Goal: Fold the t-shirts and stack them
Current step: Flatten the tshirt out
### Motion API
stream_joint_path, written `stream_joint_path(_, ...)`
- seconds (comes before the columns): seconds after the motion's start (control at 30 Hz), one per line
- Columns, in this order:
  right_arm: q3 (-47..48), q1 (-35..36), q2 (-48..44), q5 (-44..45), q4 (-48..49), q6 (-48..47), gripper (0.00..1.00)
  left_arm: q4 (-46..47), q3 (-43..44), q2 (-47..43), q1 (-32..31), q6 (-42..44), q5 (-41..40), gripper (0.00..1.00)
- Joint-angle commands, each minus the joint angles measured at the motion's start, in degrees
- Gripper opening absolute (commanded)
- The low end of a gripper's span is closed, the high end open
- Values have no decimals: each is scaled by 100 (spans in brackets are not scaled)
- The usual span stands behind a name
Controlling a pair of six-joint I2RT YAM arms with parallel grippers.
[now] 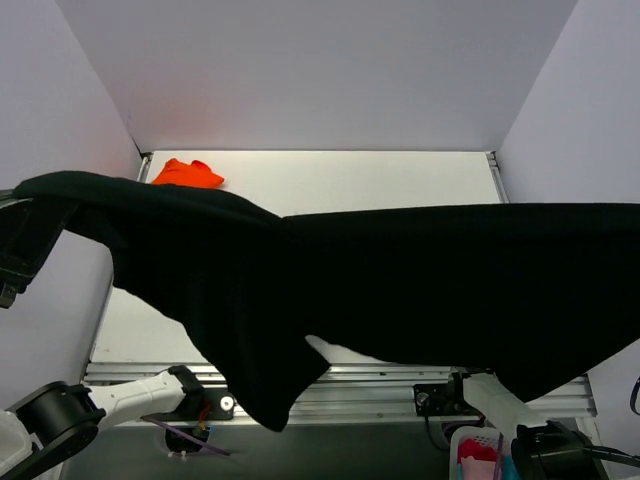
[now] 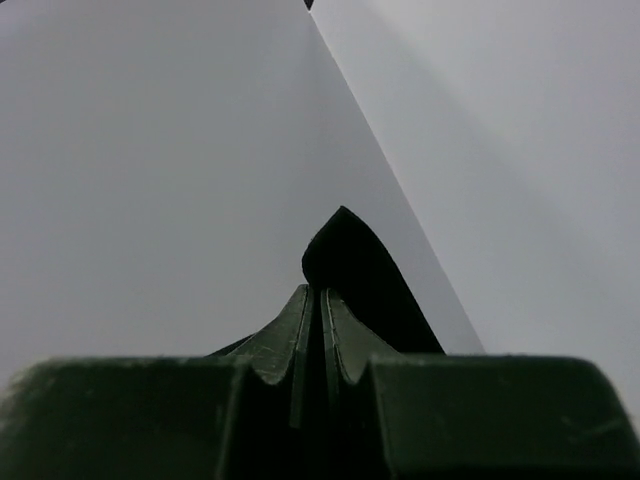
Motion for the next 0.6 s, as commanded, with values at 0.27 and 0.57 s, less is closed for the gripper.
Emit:
stream_joint_path(0.27,-1707,114,509,885,719,-71,0,380,-1104,793,104,1110,-1339,2)
stream_joint_path(0.57,-4897,114,572,1298,2218,-177,0,2539,-5208,932,2781,-93,441,2)
